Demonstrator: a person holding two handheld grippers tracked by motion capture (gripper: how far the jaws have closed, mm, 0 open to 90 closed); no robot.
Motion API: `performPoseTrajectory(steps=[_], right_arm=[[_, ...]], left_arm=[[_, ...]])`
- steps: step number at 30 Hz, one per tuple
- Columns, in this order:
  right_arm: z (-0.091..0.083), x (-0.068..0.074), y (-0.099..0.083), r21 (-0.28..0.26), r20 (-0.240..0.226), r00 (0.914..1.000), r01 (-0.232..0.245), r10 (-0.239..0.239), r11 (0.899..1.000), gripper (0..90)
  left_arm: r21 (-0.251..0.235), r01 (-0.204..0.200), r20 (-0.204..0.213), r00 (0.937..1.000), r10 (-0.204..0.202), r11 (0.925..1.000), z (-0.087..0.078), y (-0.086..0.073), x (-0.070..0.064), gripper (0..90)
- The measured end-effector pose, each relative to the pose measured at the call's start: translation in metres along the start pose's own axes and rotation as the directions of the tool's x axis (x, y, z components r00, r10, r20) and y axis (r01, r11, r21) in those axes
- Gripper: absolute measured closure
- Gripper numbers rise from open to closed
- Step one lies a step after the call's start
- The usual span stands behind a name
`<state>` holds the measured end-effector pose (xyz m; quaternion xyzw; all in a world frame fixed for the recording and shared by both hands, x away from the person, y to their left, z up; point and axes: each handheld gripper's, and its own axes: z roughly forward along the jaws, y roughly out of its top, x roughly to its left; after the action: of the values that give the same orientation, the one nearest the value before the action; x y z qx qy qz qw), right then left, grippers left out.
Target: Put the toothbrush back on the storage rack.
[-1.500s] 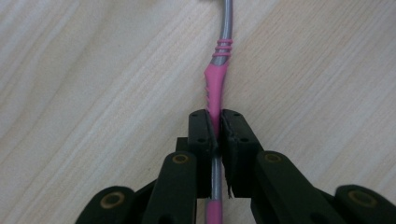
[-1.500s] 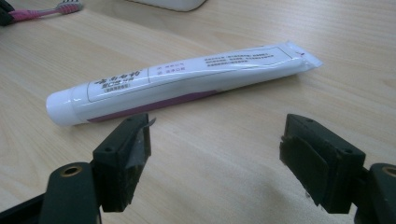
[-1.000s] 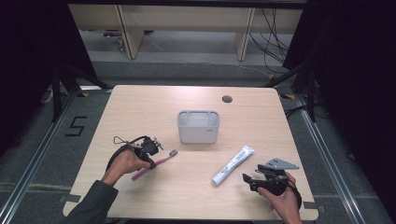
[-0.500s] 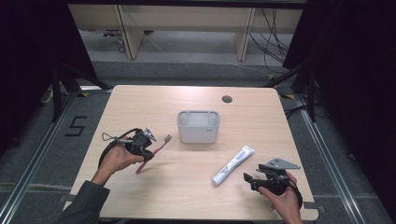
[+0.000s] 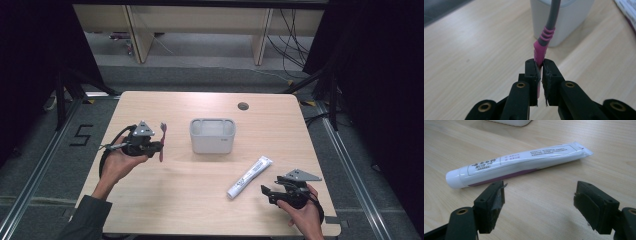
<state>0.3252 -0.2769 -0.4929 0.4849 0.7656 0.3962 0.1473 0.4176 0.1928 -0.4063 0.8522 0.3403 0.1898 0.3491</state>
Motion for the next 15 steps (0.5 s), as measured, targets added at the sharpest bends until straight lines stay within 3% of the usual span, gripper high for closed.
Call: performPoseTrajectory(steps=[5,14,15], right_arm=[[0.000,0.000,0.000,0.002,-0.001,1.0000,-0.003,0.003,1.000,25.2],[0.000,0.000,0.000,0.003,0.000,1.0000,-0.005,0.005,1.000,25.2],[0.000,0.000,0.000,0.003,0.001,1.0000,-0.003,0.003,1.000,25.2]], left_arm=[[-0.076,0.021,-0.026,0.9994,-0.023,0.9969,-0.004,0.004,0.000,82.3],[-0.112,0.033,-0.032,0.9988,-0.037,0.9931,-0.009,0.011,0.000,82.3],[-0.109,0.034,-0.013,0.9993,-0.036,0.9934,-0.009,0.013,0.001,82.3]])
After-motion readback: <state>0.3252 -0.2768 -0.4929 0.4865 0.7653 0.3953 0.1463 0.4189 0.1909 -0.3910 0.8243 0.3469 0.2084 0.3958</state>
